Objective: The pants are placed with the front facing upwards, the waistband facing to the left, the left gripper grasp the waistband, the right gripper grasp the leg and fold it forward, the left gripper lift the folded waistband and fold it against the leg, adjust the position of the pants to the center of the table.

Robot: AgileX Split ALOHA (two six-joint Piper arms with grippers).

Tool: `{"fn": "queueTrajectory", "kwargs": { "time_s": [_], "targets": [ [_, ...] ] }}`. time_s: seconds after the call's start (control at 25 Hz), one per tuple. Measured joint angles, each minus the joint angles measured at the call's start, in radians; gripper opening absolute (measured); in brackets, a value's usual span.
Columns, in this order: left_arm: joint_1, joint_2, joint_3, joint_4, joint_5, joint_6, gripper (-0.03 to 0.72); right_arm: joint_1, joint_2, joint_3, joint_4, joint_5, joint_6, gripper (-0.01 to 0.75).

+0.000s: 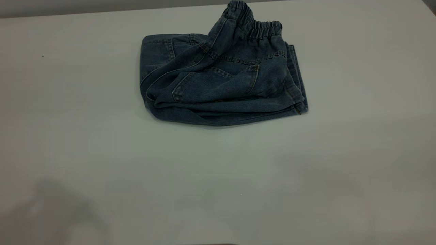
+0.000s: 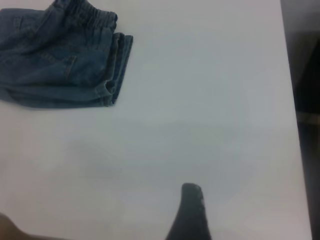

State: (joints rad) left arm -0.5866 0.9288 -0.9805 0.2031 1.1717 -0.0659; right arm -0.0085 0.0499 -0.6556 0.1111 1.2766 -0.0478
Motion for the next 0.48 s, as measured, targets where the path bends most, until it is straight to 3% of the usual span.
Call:
{"fn": "queueTrajectory", "kwargs": {
  "time_s": [0.48],
  "targets": [
    [0.0,-0.343,0.239,-0.064,0.0,0.01,0.393,0.0,-0.006,0.045,-0.003,-0.006,0.0,0.514]
  ]
}}
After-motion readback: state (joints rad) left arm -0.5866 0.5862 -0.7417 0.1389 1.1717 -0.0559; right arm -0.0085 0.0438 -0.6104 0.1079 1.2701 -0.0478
